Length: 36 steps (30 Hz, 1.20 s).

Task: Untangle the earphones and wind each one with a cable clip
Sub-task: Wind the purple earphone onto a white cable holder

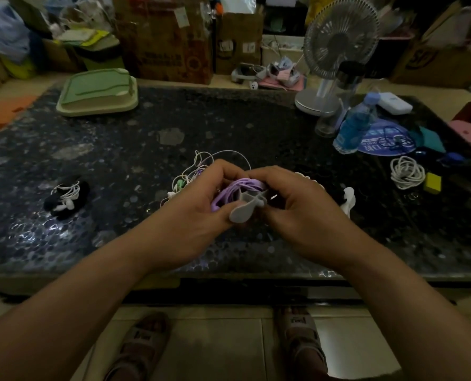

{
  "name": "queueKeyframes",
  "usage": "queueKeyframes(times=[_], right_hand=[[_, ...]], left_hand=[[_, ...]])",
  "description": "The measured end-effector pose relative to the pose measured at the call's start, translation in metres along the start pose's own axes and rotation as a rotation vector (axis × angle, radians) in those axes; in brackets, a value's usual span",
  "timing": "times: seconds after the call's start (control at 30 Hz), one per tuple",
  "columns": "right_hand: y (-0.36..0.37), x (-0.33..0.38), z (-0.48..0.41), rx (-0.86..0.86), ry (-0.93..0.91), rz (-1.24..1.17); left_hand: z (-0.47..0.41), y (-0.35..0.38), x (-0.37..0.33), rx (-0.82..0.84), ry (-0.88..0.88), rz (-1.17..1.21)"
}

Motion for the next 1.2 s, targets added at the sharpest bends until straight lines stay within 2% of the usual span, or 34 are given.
queueKeyframes(times=[0.07, 0.13, 0.27, 0.33, 0.43, 0.6, 0.77, 1.03, 1.2], right_hand=[[-0.001, 0.000, 0.000, -0.024, 0.027, 0.003], [-0.002, -0.004, 0.001, -0.031, 0.111, -0.068], [0.004, -0.014, 0.001, -0.084, 0.355, -0.651], [0.003, -0.017, 0.000, -0.136, 0.374, -0.750], [0.000, -0.017, 0.000, -0.150, 0.331, -0.760], [0.002, -0.022, -0.001, -0.175, 0.390, -0.854], [0.001, -0.023, 0.000, -0.151, 0.418, -0.887], [0.005, -0.024, 0.000, -0.200, 0.435, -0.865], [0.006, -0.024, -0.001, -0.222, 0.506, -0.871]], left_hand=[[0.000, 0.001, -0.001, -0.029, 0.016, 0.030], [0.001, 0.000, -0.004, -0.111, 0.056, -0.043], [0.003, 0.000, -0.005, -0.262, 0.142, -0.297], [0.003, 0.003, -0.004, -0.263, 0.178, -0.390], [0.003, 0.004, -0.004, -0.273, 0.220, -0.438], [0.002, 0.006, -0.003, -0.215, 0.076, -0.196], [0.000, 0.004, -0.003, -0.152, 0.021, -0.030], [0.001, 0.010, -0.006, -0.148, 0.009, -0.101], [0.004, 0.013, -0.003, -0.119, -0.005, -0.141]])
Point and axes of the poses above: each hand's wrist, its own z-axis away from the middle knuckle, its own y-axis out of the palm, x = y × z, the point moved 5 cm from there along -z, towards the middle knuckle, and after that the axes turned 7 degrees about -z, right-handed, at the moved point
